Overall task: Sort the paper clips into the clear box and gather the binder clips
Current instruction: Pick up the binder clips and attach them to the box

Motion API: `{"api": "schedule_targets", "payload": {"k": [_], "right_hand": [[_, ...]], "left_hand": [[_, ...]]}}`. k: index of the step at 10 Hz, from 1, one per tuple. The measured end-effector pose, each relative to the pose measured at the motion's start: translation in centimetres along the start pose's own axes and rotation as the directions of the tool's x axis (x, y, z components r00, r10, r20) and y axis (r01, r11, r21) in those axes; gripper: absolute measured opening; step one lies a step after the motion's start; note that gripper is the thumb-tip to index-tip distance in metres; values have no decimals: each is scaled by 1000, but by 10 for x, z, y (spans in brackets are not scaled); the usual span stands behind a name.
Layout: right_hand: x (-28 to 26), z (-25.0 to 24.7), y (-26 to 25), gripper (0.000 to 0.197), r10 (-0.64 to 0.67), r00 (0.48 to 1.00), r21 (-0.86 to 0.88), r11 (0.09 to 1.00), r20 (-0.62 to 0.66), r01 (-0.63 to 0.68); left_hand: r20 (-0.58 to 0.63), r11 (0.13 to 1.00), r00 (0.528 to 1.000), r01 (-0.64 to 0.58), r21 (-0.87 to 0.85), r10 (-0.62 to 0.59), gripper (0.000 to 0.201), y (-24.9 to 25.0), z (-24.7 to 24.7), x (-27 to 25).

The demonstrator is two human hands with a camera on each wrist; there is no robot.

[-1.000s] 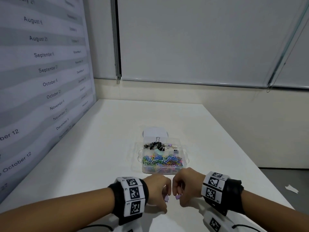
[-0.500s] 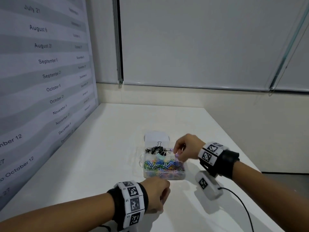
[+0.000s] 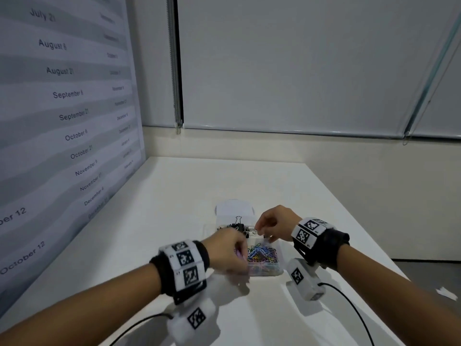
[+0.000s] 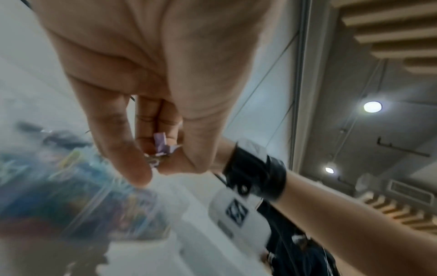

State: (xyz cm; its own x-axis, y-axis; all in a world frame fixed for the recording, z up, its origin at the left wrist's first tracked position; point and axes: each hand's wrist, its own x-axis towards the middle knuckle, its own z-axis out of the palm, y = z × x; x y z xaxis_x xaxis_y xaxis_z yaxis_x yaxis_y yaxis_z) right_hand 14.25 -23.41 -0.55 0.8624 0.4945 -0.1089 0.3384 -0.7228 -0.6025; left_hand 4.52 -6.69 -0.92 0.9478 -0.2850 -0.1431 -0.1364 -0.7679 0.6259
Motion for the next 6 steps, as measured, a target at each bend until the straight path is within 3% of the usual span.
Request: {"api": "schedule_targets", "payload": {"k": [2, 3, 4, 6], "right_hand": [[-14, -6, 4, 30, -15, 998, -12, 1000, -56, 15], [-27, -8, 7, 27, -22, 998, -15, 1000, -61, 21], [-45, -9, 12, 24, -38, 998, -12, 999, -57, 38], [-106, -3, 37, 32, -76, 996, -72, 995, -38, 73]], "left_hand": [[-225, 997, 973, 46, -57, -58, 10, -2, -23, 50], [-225, 991, 965, 129, -47, -136, 28, -12, -26, 63], [-222, 987, 962, 162, 7, -157, 37, -20, -33, 55], [-230, 989, 971, 91, 117, -62, 41, -34, -30, -14]]}}
